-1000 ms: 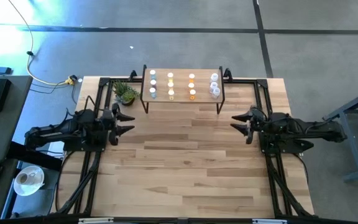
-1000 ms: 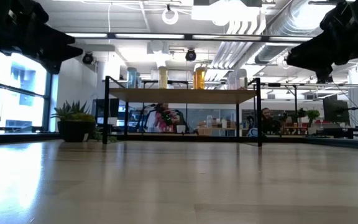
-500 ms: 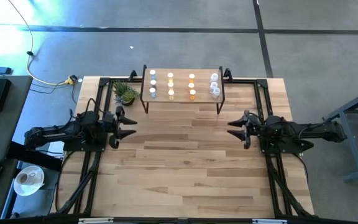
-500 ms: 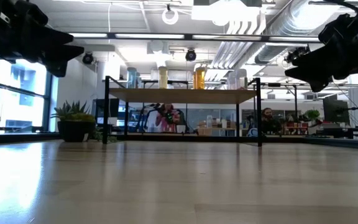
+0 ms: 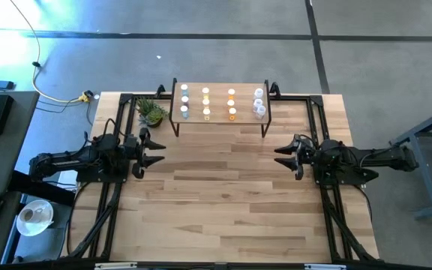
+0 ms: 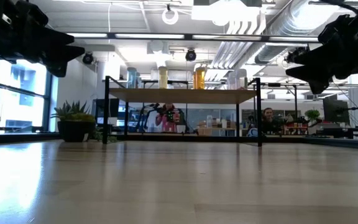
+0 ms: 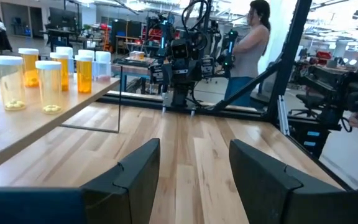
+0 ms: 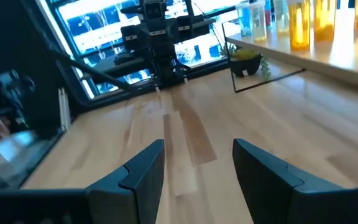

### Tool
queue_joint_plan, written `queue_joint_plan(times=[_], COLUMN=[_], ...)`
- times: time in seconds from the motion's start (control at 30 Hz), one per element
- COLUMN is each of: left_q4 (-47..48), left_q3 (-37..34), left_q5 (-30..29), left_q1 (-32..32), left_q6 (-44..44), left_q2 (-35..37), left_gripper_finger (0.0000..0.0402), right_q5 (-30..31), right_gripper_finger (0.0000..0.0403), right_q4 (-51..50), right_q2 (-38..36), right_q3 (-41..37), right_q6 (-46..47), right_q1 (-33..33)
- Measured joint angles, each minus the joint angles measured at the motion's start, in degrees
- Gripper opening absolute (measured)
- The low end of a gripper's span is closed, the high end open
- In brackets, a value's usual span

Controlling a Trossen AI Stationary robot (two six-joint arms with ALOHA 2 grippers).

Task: Pick and place medicine bottles onto shelf by color
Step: Return to Home Position

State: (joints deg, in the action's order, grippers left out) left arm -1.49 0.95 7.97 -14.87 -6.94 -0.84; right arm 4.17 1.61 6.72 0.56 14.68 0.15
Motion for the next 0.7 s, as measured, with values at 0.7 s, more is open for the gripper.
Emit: queue_joint_plan(times=[0.7], left_q4=[0.11], left_q3=[0.0], left_q5=[-0.04], left_q1=[0.0], left_q6=[-0.36], left_q2=[0.0], left_gripper_finger=[0.0184], right_q5=[-0.11], right_gripper_finger=[0.0181], right_q4=[-0.02], right_q2=[0.0], right_q3=[-0.04], right_q6=[10.61], right_q1=[0.02])
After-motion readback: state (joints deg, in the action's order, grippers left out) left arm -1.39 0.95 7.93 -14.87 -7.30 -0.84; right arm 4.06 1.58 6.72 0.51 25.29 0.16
